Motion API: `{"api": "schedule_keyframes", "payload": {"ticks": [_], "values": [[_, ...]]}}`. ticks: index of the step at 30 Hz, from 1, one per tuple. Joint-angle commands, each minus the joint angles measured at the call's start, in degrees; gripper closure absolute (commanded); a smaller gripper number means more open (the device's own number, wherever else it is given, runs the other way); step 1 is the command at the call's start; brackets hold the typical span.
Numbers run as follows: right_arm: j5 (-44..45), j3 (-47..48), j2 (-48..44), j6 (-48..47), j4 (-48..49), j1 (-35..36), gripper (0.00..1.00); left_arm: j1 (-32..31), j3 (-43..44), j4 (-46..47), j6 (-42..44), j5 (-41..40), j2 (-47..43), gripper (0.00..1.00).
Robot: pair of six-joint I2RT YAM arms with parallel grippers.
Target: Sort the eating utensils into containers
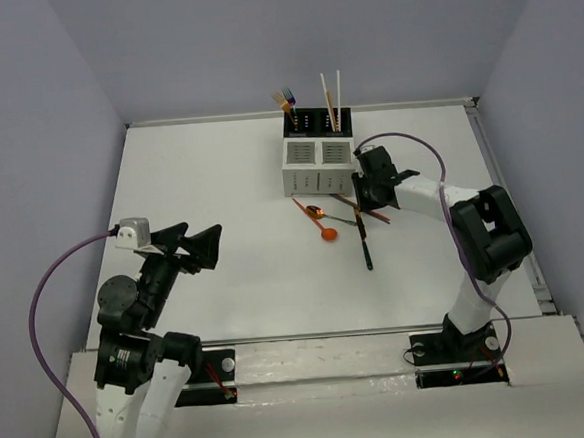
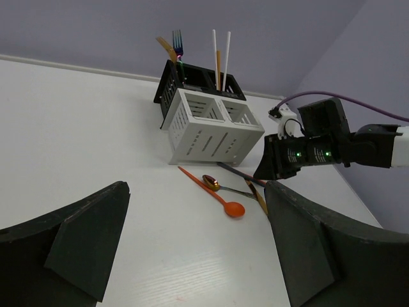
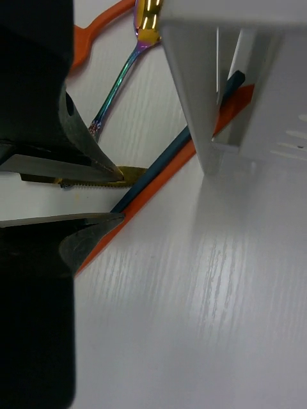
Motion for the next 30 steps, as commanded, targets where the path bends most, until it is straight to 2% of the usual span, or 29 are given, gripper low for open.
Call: {"api": "schedule_keyframes", "payload": {"ticks": [1,14,23,30], "values": [[-0.3,2.4,1.0,-0.5,-1.5,-0.9,0.68,-0.3,-0.2,3.1,0.9,0.9,-0.6,0.01],[-0.6,2.0,2.2,1.2,-3.1,-1.4,0.69,-0.3,-0.3,3.1,0.9,0.7,-0.6,0.01],[1.2,-2.8,-1.3,4.5,-3.4,-1.4,0.71,-0.3,-0.3,3.2,0.9,0.7,-0.4,0.01],[-0.5,-7.9,-8.2,7.0,-4.7,-1.4,0.63,-0.3,-0.3,3.2,0.8,0.7,-0.2,0.01]]}}
